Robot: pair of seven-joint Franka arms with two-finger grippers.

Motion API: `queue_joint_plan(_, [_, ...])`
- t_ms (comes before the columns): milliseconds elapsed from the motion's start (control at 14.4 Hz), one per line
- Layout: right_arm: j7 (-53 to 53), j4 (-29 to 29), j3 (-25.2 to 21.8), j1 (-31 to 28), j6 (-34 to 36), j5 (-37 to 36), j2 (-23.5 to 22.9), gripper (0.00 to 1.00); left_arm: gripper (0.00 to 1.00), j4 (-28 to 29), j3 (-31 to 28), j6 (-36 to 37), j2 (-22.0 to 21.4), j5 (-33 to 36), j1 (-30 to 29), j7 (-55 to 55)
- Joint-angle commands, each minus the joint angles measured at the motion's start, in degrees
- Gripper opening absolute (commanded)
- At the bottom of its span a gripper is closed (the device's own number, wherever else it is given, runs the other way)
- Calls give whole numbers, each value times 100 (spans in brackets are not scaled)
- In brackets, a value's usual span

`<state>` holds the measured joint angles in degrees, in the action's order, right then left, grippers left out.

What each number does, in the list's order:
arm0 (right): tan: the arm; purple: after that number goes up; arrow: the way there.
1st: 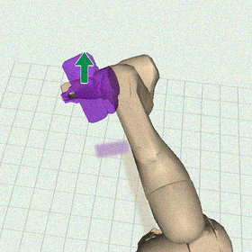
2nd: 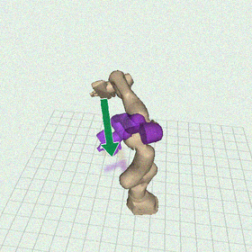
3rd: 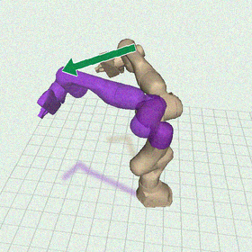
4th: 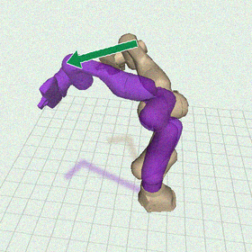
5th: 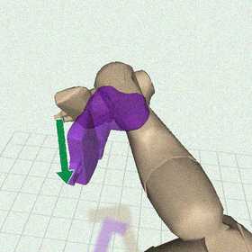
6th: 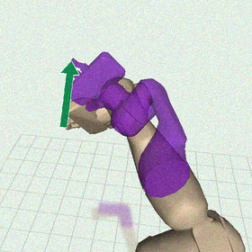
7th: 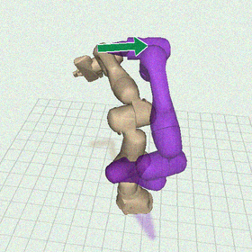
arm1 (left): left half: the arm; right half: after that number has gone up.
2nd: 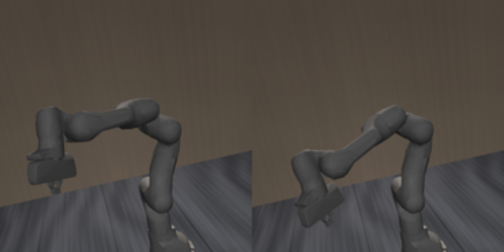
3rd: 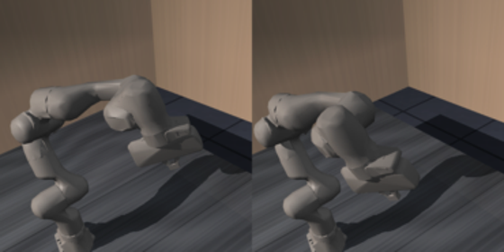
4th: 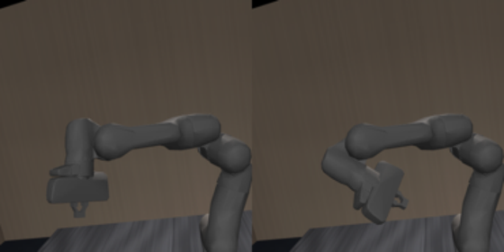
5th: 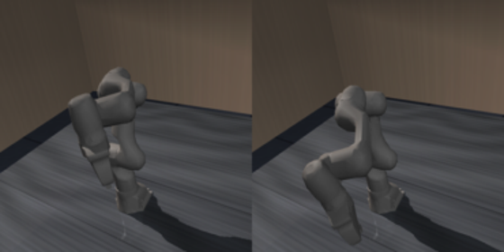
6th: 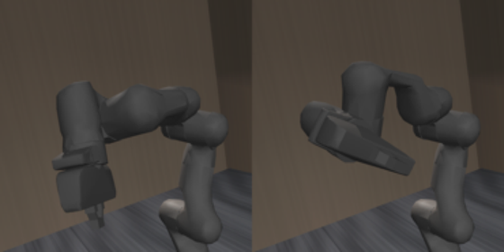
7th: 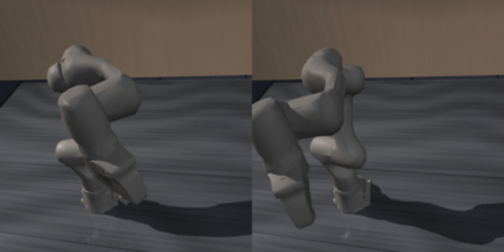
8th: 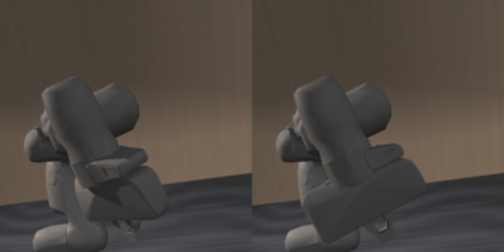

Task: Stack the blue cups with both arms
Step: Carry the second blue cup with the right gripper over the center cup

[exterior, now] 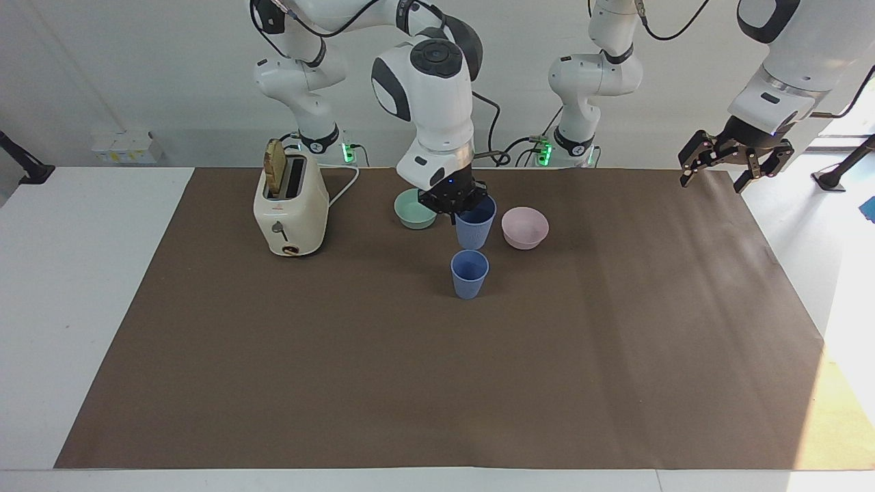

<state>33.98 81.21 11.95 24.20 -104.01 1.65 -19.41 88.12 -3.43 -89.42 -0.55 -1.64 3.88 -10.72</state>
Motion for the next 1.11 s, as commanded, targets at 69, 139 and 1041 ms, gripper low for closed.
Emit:
queue_joint_plan(69, [29,-114,-9,-126,-469,-69,-318,0,100,-128,35,135,38,94,-63,-18])
queue_joint_plan(139, [29,-79,0,-152,-619,-130,-353,0,100,-128,35,135,38,94,-63,-18])
queue_joint_plan(1041, [-32,413,9,-187,-532,-148,-274,0,100,-128,35,135,38,94,-63,-18])
